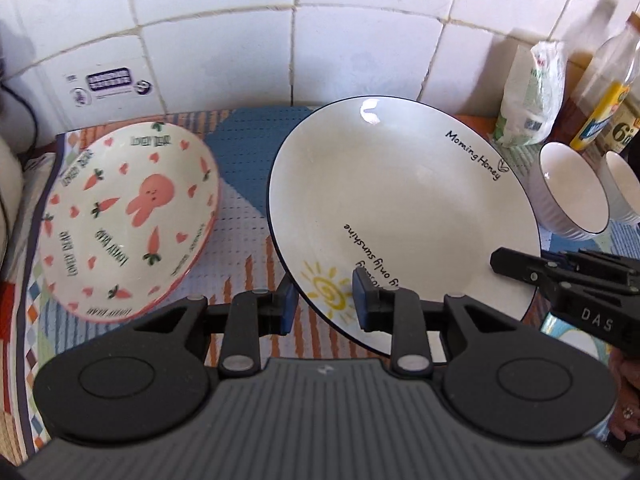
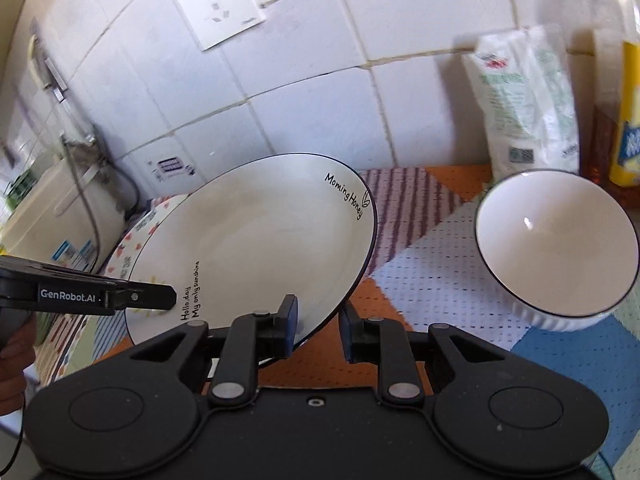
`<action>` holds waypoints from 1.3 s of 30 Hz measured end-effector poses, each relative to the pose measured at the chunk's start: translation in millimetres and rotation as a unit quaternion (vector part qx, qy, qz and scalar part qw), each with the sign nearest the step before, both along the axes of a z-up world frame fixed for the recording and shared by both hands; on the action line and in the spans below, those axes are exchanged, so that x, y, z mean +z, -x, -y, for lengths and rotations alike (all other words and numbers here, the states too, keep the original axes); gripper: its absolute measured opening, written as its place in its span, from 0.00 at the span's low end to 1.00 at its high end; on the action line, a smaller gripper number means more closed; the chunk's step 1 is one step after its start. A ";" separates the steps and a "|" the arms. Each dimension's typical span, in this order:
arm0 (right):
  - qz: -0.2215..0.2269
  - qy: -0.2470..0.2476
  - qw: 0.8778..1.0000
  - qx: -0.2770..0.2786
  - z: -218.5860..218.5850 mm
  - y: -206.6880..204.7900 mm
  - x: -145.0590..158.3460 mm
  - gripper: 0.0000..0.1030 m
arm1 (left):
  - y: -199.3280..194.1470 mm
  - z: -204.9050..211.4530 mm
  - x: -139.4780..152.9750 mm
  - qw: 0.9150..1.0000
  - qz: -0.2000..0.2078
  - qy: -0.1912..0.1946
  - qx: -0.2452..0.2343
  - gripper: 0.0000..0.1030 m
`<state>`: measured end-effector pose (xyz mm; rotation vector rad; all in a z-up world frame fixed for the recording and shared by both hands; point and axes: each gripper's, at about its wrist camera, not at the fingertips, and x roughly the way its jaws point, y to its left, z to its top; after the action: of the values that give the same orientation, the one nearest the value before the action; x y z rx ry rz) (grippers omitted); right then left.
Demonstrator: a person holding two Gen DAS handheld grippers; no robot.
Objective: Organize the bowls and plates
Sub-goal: 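Lift the white sun plate with the right tool and carry it toward the bunny plate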
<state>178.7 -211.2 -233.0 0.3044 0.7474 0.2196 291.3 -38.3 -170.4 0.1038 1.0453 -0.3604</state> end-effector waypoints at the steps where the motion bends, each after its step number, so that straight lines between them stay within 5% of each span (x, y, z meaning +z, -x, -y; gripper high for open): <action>1: -0.004 -0.003 1.000 -0.007 1.6 -1.7 -2.3 0.26 | -4.6 1.1 -3.4 1.000 -0.004 0.002 -0.002 0.26; 8: -0.037 0.011 0.999 -0.028 8.9 -21.4 -14.9 0.26 | -29.2 15.3 -25.2 0.999 -0.033 -0.008 0.001 0.27; 12: -0.053 0.016 0.998 -0.031 1.3 -33.5 -21.0 0.26 | -41.5 18.7 -33.1 0.995 -0.081 -0.027 0.055 0.27; 19: -0.045 0.082 0.995 -0.040 -17.6 -20.1 -12.8 0.30 | -35.7 9.1 -29.7 0.990 -0.110 -0.010 0.083 0.33; 25: 0.004 0.084 0.995 -0.059 -8.4 32.5 37.2 0.46 | -8.3 12.2 13.4 0.996 -0.070 -0.056 0.010 0.41; 32: 0.021 0.090 0.988 -0.128 -3.6 80.4 65.8 0.47 | 24.4 30.0 42.1 0.995 -0.025 -0.084 -0.054 0.60; 39: 0.036 0.093 0.982 -0.163 -4.3 128.3 79.4 0.49 | 56.4 49.7 51.0 0.989 -0.016 -0.076 -0.123 0.67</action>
<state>50.3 -206.8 -153.5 0.2358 0.6306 -0.1477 234.9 -88.0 -119.4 0.3673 1.0943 -0.5073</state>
